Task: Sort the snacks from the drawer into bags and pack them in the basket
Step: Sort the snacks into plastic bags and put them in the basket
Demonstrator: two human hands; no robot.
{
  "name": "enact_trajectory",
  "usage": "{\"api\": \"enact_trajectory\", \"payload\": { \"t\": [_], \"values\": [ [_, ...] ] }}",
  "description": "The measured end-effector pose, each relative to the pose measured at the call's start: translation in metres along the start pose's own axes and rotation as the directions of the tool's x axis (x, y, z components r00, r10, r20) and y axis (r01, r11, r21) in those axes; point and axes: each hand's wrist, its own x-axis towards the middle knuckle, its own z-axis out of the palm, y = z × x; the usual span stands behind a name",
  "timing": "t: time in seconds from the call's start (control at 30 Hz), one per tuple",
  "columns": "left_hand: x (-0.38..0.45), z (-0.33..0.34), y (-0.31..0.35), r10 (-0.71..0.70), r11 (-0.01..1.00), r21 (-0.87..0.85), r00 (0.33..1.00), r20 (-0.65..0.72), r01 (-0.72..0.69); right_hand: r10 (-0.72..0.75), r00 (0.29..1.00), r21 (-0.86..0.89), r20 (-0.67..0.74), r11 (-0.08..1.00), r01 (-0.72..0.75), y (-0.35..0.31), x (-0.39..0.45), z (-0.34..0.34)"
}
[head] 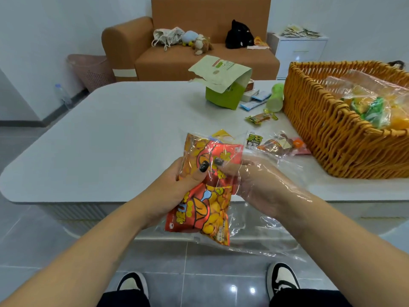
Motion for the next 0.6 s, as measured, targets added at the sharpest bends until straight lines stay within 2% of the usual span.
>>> {"api": "enact_trajectory", "payload": {
  "t": [0.1, 0.23, 0.37, 0.5, 0.6],
  "values": [
    [0.0, 0.002, 0.001, -0.006, 1.0, -0.025, 1.0, -0.004, 0.005, -0.012, 1.0, -0.101, 0.017, 0.995, 0.014, -0.005, 0.0, 0.001],
    [0.001, 0.003, 0.002, -0.01, 0.995, -0.096, 0.999, -0.031, 0.007, 0.039, 0.989, -0.256, 0.144, 0.967, -0.001, -0.025, 0.001, -0.006],
    [0.003, 0.004, 0.001, -0.021, 0.992, -0.122, 0.999, -0.047, 0.015, 0.084, 0.979, -0.283, 0.183, 0.959, -0.03, -0.032, 0.002, -0.011],
    [0.003, -0.001, 0.003, -0.007, 0.993, -0.117, 0.996, -0.094, -0.004, 0.123, 0.954, -0.206, 0.273, 0.976, -0.067, -0.035, 0.001, -0.014],
    [0.002, -0.007, 0.004, -0.017, 0.988, -0.153, 0.991, -0.135, -0.003, 0.093, 0.988, -0.234, 0.121, 0.97, -0.062, -0.027, 0.007, -0.013]
  ]
}}
